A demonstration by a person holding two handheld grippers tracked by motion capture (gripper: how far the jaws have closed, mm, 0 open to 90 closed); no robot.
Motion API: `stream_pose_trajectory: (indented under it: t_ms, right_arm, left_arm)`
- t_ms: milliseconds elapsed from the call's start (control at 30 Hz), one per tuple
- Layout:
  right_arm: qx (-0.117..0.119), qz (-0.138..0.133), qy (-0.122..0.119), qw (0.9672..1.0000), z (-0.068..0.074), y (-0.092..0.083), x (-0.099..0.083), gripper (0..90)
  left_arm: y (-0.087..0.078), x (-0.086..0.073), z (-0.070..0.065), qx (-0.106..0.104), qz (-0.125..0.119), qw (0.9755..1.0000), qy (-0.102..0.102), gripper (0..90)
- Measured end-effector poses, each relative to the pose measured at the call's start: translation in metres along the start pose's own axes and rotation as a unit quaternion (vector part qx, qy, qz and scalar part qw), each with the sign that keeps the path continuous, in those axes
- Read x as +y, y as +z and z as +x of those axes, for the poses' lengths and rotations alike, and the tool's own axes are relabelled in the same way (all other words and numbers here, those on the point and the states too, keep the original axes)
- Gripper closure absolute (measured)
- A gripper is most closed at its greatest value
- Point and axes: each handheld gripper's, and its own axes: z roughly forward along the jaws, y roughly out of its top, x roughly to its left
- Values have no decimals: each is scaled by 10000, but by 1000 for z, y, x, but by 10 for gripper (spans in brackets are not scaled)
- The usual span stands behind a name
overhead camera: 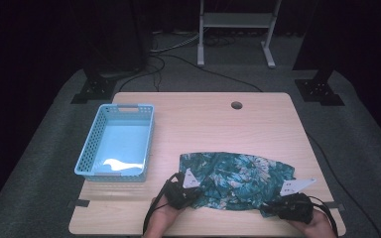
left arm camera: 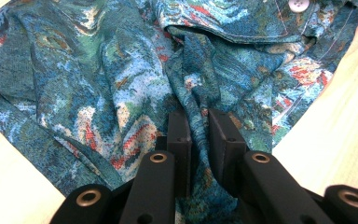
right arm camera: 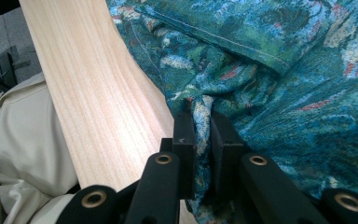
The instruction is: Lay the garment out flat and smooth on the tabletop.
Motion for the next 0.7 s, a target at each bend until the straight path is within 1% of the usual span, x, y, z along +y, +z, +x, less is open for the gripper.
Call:
stream_pose_trajectory:
  t_ms: [67,133,233,367,433,533,567,633,700]
  right_arm:
    - [46,21,8,10000,2,1,1,841]
    - [93,28,-8,10000,3,2,1,843]
    - [146,31,-21,9999,6,4,2,846]
    - [181,118,-82,9997,10,5,4,847]
    - [299,193,-73,9993,12,6,5,847]
    - [478,312,-94,9983,13,6,8,851]
    - [498,320,-110,9982,14,5,9,855]
    - [529,264,-131,9982,15,0,12,860]
    - [575,123,-134,9982,17,-8,17,860]
  left_arm:
    - [-2,-3,0,-14,-20,10000,-47,799]
    - [-4,-5,-1,-19,-13,10000,-41,799]
    - [-8,-9,-4,-25,-33,10000,37,799]
    - [-12,-14,-6,-103,-64,9999,2,813]
    - [-16,-14,-6,-154,-77,9999,1,821]
    - [-22,-12,-6,-165,-114,9998,31,838]
    - [-25,-11,-6,-156,-137,9998,42,838]
    - [-32,-8,-6,-154,-222,9996,58,838]
    - [-39,-3,-6,-125,-294,9994,122,838]
